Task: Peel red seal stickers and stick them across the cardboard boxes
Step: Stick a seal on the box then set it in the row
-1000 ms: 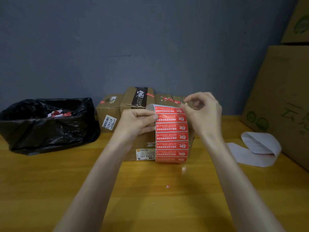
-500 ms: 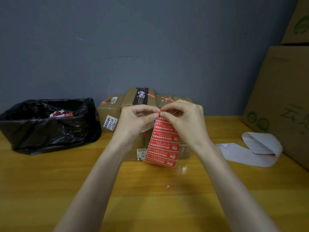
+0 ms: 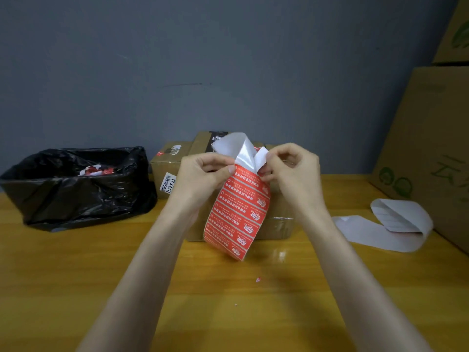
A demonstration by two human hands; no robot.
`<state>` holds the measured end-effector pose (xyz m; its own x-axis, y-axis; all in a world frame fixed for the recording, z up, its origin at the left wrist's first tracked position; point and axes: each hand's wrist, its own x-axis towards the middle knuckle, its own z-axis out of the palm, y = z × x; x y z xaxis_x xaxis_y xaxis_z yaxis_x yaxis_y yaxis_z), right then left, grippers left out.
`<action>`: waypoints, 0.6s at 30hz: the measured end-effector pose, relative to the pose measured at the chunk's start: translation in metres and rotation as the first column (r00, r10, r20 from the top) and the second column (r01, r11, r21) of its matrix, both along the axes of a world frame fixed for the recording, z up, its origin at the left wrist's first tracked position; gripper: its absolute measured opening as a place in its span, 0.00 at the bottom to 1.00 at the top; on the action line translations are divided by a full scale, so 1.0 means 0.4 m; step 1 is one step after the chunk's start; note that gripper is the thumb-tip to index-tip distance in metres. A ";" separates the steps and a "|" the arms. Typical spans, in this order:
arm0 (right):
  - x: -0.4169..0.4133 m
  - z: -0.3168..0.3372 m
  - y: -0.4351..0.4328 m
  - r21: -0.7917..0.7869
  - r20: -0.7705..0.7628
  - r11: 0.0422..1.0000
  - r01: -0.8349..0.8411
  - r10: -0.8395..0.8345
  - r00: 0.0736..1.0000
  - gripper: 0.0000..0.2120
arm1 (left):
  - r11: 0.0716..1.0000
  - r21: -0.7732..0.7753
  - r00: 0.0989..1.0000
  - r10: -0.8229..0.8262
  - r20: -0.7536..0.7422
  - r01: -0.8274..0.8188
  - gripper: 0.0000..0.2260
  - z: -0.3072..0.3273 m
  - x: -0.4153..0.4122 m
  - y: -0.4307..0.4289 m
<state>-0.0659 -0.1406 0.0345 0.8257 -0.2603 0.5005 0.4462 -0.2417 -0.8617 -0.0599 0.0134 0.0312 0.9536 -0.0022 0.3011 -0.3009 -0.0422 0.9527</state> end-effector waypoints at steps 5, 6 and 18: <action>-0.009 0.012 -0.007 0.191 -0.090 0.981 -0.044 0.062 0.994 0.06 | 0.999 -0.027 0.999 0.029 -0.038 -0.030 0.04 0.004 0.003 0.010; -0.008 0.013 -0.010 0.210 -0.097 0.977 -0.040 0.061 0.993 0.06 | 0.999 -0.031 0.999 0.031 -0.041 -0.033 0.03 0.006 0.003 0.014; -0.015 0.030 -0.041 0.314 -0.060 0.950 0.012 0.007 0.998 0.06 | 0.990 0.017 0.988 0.143 -0.066 -0.142 0.03 0.024 0.010 0.078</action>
